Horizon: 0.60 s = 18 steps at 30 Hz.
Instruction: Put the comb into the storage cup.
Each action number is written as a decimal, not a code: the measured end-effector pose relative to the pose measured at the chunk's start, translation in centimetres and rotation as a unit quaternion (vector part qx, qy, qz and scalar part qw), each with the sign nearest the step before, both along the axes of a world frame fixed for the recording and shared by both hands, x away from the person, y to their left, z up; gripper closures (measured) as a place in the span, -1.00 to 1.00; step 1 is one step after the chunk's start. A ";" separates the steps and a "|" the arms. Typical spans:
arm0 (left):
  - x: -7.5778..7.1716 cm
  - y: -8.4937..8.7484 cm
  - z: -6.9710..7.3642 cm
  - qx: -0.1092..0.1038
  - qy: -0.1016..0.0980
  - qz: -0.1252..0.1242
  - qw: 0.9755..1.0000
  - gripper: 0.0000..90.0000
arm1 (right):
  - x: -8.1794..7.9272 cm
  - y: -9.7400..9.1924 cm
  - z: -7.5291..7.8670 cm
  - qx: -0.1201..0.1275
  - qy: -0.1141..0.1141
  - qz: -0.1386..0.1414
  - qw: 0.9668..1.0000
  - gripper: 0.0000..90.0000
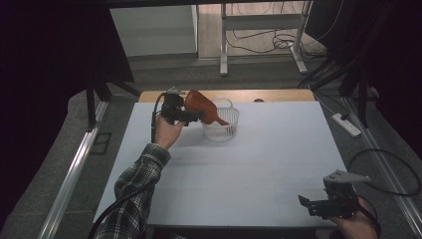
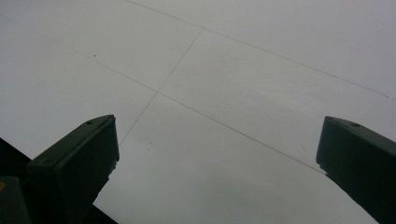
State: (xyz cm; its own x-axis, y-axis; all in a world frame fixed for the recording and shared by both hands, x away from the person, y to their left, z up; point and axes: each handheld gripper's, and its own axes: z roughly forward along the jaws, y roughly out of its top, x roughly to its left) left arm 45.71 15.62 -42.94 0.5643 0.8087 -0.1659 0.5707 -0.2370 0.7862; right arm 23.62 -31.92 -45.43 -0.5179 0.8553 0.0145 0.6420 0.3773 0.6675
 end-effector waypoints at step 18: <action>-1.1 0.5 0.0 -0.005 0.001 -0.014 1.000 -0.98 | -0.1 0.0 0.1 0.004 -0.005 0.008 1.000 -1.00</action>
State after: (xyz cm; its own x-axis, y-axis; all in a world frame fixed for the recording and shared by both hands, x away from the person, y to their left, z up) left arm 44.58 16.08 -42.93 0.5857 0.7914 -0.1753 0.5658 -0.2442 0.7876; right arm 23.47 -31.93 -45.36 -0.5320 0.8466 0.0154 0.6288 0.3828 0.6768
